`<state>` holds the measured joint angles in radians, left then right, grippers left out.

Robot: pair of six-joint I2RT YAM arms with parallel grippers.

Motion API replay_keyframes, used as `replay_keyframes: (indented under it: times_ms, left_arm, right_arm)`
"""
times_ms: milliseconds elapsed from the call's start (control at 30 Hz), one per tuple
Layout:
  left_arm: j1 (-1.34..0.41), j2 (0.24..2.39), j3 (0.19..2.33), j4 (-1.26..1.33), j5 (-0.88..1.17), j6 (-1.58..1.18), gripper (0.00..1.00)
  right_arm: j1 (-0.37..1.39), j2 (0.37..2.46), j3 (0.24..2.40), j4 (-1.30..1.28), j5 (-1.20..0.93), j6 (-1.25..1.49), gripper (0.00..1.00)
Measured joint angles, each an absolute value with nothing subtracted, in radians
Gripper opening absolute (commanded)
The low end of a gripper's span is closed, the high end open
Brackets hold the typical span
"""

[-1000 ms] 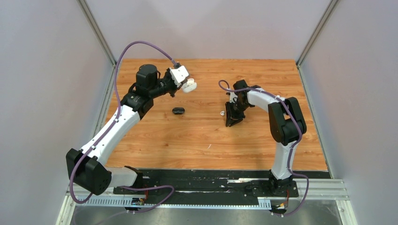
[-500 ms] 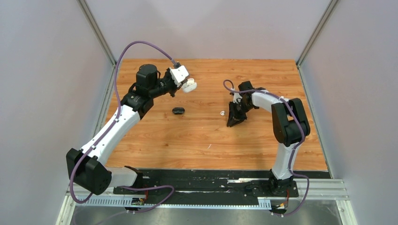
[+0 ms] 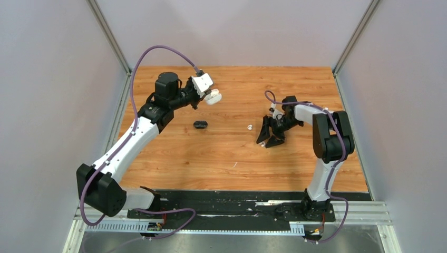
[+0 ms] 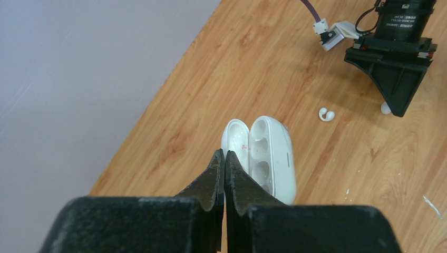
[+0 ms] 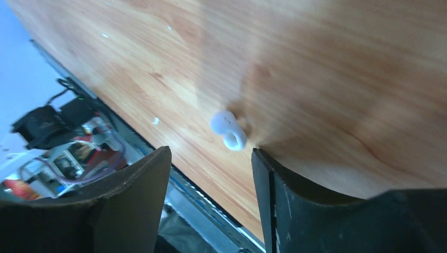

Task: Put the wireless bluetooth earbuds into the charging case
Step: Adjust the earbud at the center of the board, then pick up the earbud from the center of the board.

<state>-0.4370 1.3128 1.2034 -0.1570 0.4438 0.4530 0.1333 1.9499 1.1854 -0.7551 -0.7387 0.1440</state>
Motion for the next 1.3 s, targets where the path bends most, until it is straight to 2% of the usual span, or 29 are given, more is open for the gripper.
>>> replay_keyframes:
  times_ms: [200, 333, 667, 900, 1167, 1300]
  left_arm:
    - [-0.437, 1.315, 1.203, -0.151, 0.443, 0.452, 0.0]
    - [-0.437, 1.315, 1.206, -0.151, 0.443, 0.452, 0.0]
    - [-0.437, 1.315, 1.223, -0.154, 0.44, 0.454, 0.0]
    - [-0.437, 1.291, 1.222, -0.162, 0.435, 0.454, 0.0]
    - [-0.437, 1.271, 1.222, -0.166, 0.432, 0.454, 0.0]
    - [-0.437, 1.271, 1.222, -0.167, 0.43, 0.454, 0.0]
  right_arm:
    - [0.1, 1.906, 1.193, -0.865, -0.611, 0.02, 0.6]
    - [0.073, 1.906, 1.22, -0.877, -0.562, -0.014, 0.55]
    - [0.069, 1.961, 1.29, -0.85, -0.555, -0.012, 0.51]
    - [0.127, 1.963, 1.291, -0.844, -0.556, -0.01, 0.5]
    - [0.161, 1.963, 1.291, -0.839, -0.521, -0.01, 0.42]
    - [0.166, 1.963, 1.291, -0.838, -0.512, -0.009, 0.42]
